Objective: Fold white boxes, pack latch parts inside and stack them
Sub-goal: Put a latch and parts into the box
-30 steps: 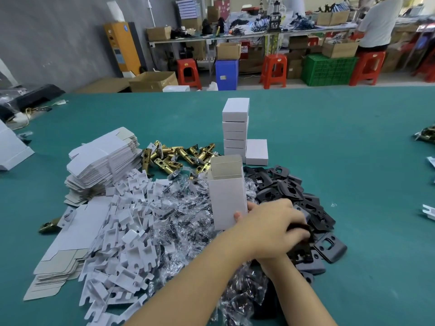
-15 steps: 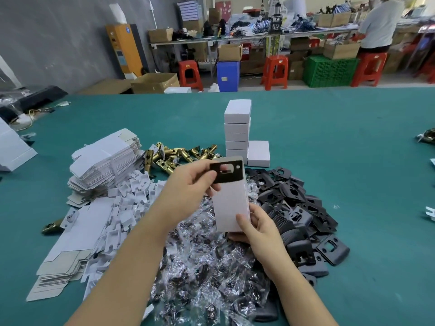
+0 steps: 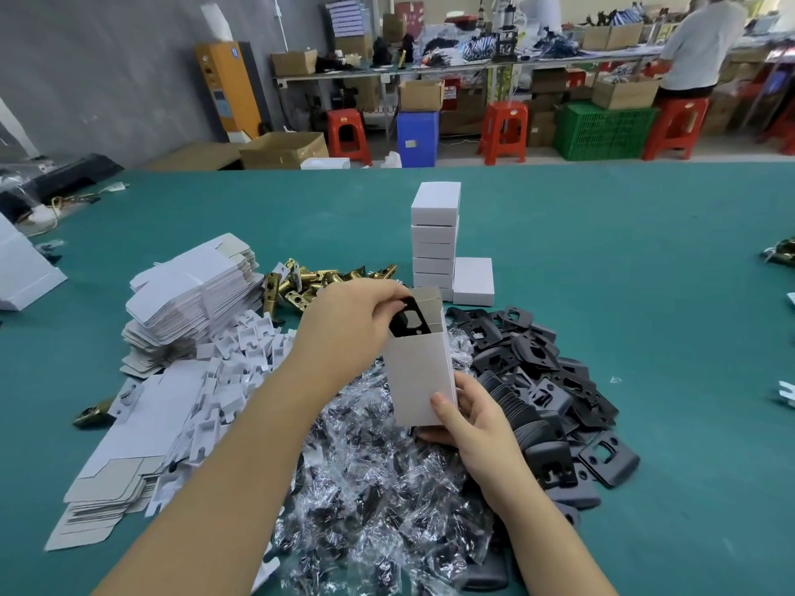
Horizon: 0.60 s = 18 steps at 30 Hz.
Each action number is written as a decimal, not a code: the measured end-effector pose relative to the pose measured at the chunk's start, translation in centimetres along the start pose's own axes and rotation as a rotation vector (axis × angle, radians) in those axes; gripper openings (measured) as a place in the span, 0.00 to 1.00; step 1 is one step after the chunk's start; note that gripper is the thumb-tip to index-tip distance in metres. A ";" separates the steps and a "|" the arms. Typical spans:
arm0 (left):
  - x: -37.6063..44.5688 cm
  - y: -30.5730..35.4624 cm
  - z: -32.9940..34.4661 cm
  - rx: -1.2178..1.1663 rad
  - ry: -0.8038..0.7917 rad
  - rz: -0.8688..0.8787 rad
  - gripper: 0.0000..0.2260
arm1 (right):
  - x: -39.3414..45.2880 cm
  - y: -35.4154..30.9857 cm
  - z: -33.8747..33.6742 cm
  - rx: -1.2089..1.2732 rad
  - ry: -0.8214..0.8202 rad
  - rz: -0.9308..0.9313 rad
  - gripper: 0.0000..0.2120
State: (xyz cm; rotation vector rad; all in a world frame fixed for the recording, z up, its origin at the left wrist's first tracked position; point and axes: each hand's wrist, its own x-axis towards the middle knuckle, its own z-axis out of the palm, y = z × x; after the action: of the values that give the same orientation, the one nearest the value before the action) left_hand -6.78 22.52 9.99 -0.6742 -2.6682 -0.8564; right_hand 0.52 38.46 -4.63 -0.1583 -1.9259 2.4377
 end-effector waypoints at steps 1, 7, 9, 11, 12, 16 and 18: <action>0.1 0.1 0.0 0.000 -0.018 -0.006 0.10 | 0.0 0.0 0.0 0.004 -0.003 -0.002 0.13; 0.7 0.8 0.0 -0.032 -0.096 -0.008 0.10 | 0.0 0.1 0.0 0.011 -0.011 -0.012 0.13; 0.8 1.0 0.1 -0.037 -0.139 -0.016 0.09 | 0.1 0.1 0.0 0.020 -0.009 -0.014 0.13; 0.9 1.2 0.3 -0.025 -0.199 -0.032 0.09 | 0.1 0.1 0.0 0.025 -0.003 -0.015 0.13; 0.9 1.2 0.5 -0.025 -0.231 -0.039 0.09 | 0.1 0.2 0.0 0.027 -0.001 -0.015 0.13; 0.9 1.1 1.1 -0.030 -0.336 -0.065 0.08 | 0.1 0.3 -0.1 0.029 -0.002 -0.025 0.12; 0.9 1.0 1.2 -0.015 -0.372 -0.075 0.08 | 0.1 0.3 -0.1 0.028 -0.002 -0.027 0.12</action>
State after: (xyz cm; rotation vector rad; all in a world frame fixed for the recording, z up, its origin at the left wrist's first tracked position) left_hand -7.18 24.30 9.82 -0.8110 -3.0355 -0.8401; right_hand 0.43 38.47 -4.96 -0.1287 -1.8810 2.4477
